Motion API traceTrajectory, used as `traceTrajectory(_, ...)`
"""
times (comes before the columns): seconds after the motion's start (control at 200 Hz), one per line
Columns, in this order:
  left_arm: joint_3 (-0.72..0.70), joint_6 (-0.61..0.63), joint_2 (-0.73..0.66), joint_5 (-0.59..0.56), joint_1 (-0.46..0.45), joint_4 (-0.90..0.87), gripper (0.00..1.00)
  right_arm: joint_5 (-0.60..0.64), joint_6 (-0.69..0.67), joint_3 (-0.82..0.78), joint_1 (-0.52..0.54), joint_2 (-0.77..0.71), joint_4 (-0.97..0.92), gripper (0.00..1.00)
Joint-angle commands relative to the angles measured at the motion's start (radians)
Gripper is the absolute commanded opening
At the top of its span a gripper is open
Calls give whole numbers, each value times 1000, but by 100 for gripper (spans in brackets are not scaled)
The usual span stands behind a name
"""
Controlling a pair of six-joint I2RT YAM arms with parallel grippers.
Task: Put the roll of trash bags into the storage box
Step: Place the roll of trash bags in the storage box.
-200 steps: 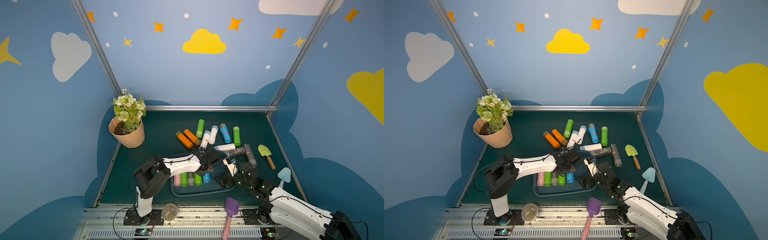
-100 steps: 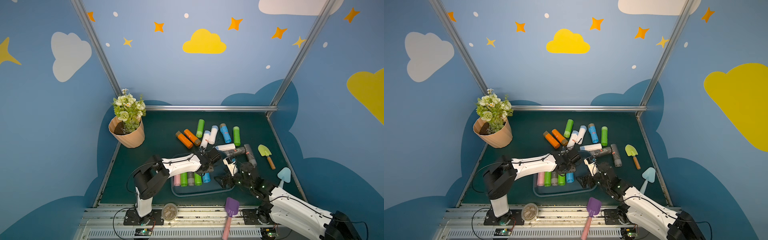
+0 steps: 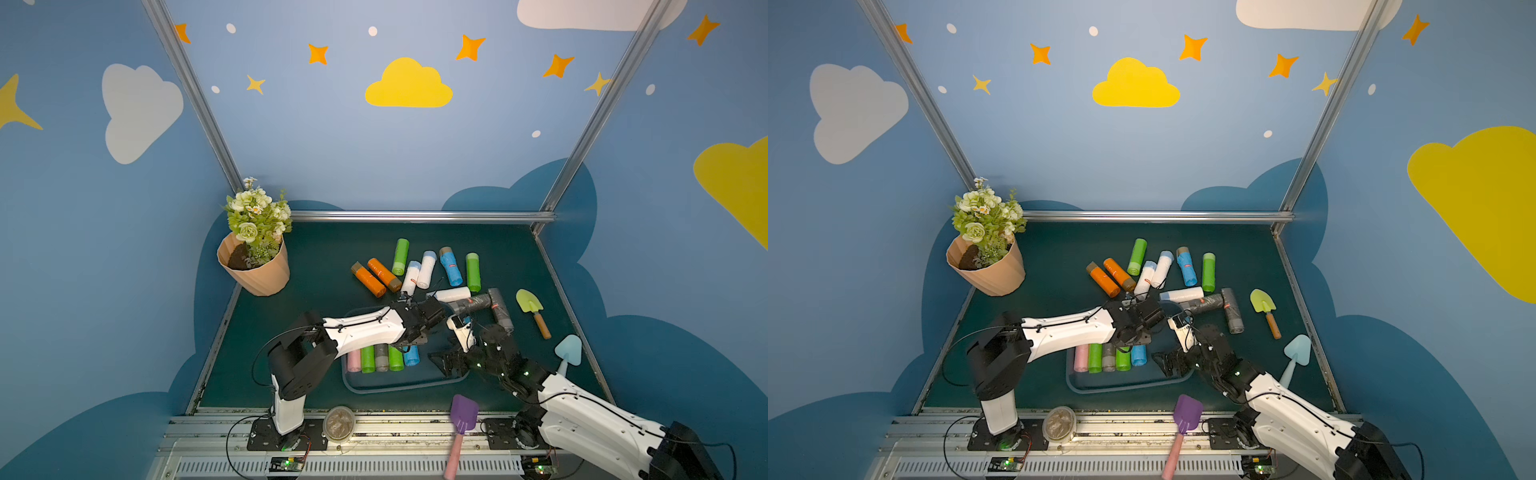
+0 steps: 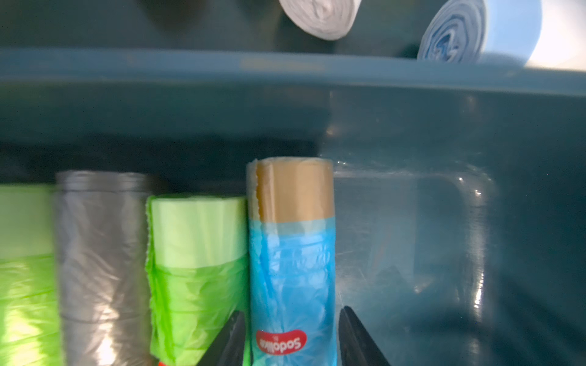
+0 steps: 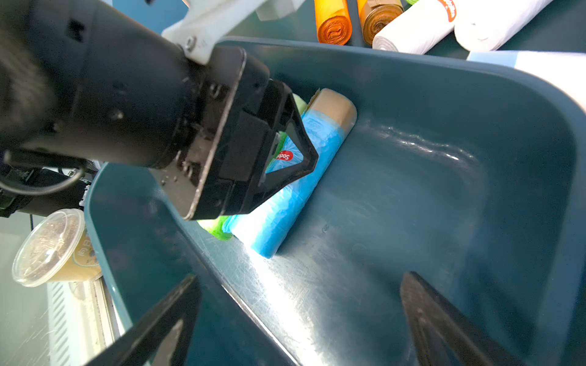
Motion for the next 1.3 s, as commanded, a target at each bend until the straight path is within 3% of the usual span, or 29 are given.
traceTrajectory(0.0, 3, 17, -11, -65, 5, -129, 48, -9, 6, 3, -6, 2, -11, 97)
traceTrajectory(0.731, -78, 49, -270, -117, 31, -134, 48, -66, -41, 14, 8, 0, -24, 97)
traceTrajectory(0.976, -78, 109, -335, -92, 206, -89, 54, -53, -47, 3, 27, -43, -35, 97)
traceTrajectory(1.296, -72, 106, -250, 44, 450, 79, 65, -21, -54, 6, 67, -62, -20, 97)
